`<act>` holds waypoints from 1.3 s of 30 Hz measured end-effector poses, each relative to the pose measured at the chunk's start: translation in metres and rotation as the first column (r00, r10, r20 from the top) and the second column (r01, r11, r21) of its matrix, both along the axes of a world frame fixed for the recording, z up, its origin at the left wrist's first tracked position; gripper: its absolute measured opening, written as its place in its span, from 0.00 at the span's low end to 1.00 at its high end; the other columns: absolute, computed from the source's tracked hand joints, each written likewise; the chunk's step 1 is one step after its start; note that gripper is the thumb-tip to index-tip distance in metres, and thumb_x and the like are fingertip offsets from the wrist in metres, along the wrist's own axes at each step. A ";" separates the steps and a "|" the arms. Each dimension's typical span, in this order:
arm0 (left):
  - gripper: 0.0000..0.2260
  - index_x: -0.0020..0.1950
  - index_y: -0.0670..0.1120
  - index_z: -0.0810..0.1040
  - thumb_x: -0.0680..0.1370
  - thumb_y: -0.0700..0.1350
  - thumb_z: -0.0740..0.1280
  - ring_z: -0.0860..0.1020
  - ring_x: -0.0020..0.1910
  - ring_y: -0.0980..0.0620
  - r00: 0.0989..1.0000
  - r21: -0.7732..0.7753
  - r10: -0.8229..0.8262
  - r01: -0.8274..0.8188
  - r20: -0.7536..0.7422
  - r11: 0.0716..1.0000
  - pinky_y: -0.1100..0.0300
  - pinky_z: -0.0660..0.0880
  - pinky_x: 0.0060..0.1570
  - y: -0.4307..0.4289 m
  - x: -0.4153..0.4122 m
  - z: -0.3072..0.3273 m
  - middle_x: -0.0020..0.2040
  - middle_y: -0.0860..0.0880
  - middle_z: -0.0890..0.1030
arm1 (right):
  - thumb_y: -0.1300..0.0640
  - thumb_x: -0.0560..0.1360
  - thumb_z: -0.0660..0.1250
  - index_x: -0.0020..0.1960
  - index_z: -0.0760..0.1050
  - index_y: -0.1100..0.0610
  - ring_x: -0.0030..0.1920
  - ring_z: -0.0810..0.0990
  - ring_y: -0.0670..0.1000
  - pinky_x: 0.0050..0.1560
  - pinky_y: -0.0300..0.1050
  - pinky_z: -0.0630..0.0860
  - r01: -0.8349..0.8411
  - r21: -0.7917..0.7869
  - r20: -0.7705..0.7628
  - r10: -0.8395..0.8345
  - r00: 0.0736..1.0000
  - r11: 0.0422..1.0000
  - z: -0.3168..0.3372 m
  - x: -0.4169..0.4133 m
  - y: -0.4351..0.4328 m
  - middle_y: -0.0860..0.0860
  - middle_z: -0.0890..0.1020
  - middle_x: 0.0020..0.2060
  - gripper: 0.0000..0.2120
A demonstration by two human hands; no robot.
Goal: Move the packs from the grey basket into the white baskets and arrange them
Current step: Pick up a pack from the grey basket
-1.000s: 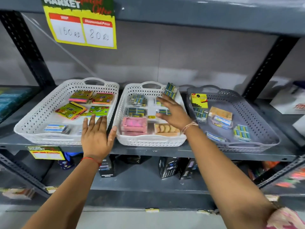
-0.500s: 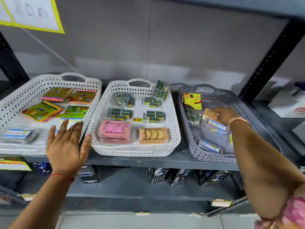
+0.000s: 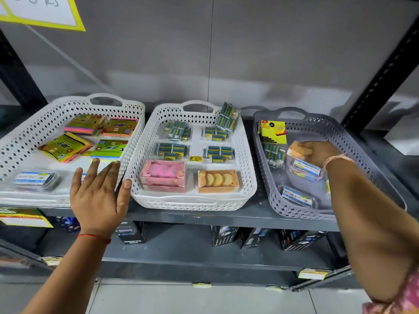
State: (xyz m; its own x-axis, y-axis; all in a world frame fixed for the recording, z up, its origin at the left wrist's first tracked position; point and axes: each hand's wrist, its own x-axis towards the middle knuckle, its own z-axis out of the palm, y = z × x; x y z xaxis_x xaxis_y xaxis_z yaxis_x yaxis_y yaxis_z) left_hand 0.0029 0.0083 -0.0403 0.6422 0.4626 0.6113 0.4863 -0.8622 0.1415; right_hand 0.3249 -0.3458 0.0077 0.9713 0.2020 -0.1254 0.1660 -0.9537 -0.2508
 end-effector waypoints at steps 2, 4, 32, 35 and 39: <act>0.32 0.58 0.36 0.77 0.79 0.58 0.43 0.73 0.62 0.37 1.000 -0.005 0.005 -0.005 -0.009 1.000 0.48 0.57 0.65 -0.001 -0.001 0.001 0.51 0.35 0.82 | 0.60 0.75 0.64 0.65 0.73 0.58 0.64 0.74 0.60 0.65 0.49 0.69 0.010 0.060 0.022 -0.011 1.000 0.998 0.000 -0.002 0.000 0.58 0.77 0.63 0.18; 0.33 0.58 0.36 0.76 0.79 0.58 0.42 0.73 0.62 0.37 1.000 -0.020 0.004 -0.004 -0.022 1.000 0.48 0.57 0.65 -0.002 -0.002 0.003 0.51 0.35 0.82 | 0.60 0.75 0.64 0.64 0.74 0.58 0.62 0.76 0.60 0.64 0.48 0.70 -0.006 0.069 0.065 0.001 0.998 0.998 0.003 -0.007 0.000 0.59 0.79 0.62 0.17; 0.39 0.58 0.33 0.76 0.77 0.63 0.39 0.69 0.65 0.34 0.976 -0.097 -0.115 0.098 -0.183 0.990 0.51 0.49 0.70 -0.006 -0.001 0.013 0.56 0.33 0.79 | 0.62 0.68 0.74 0.68 0.69 0.55 0.71 0.67 0.52 0.68 0.41 0.64 -0.588 0.219 -0.039 0.609 0.792 0.779 0.026 -0.156 0.129 0.53 0.70 0.71 0.31; 0.38 0.58 0.33 0.76 0.77 0.62 0.40 0.69 0.65 0.34 0.979 -0.086 -0.110 0.097 -0.170 0.992 0.50 0.51 0.69 -0.005 -0.001 0.012 0.57 0.33 0.79 | 0.62 0.69 0.72 0.75 0.56 0.51 0.75 0.51 0.46 0.73 0.40 0.50 -0.475 0.383 0.071 0.488 0.870 0.792 0.040 -0.135 0.106 0.51 0.50 0.77 0.39; 0.38 0.58 0.34 0.77 0.78 0.62 0.40 0.70 0.64 0.35 0.986 -0.086 -0.099 0.088 -0.133 0.992 0.47 0.56 0.67 -0.006 0.001 0.008 0.57 0.33 0.78 | 0.68 0.73 0.66 0.76 0.52 0.53 0.77 0.51 0.53 0.73 0.42 0.52 -0.296 0.192 -0.011 0.303 0.953 0.936 0.041 -0.074 0.059 0.52 0.49 0.77 0.37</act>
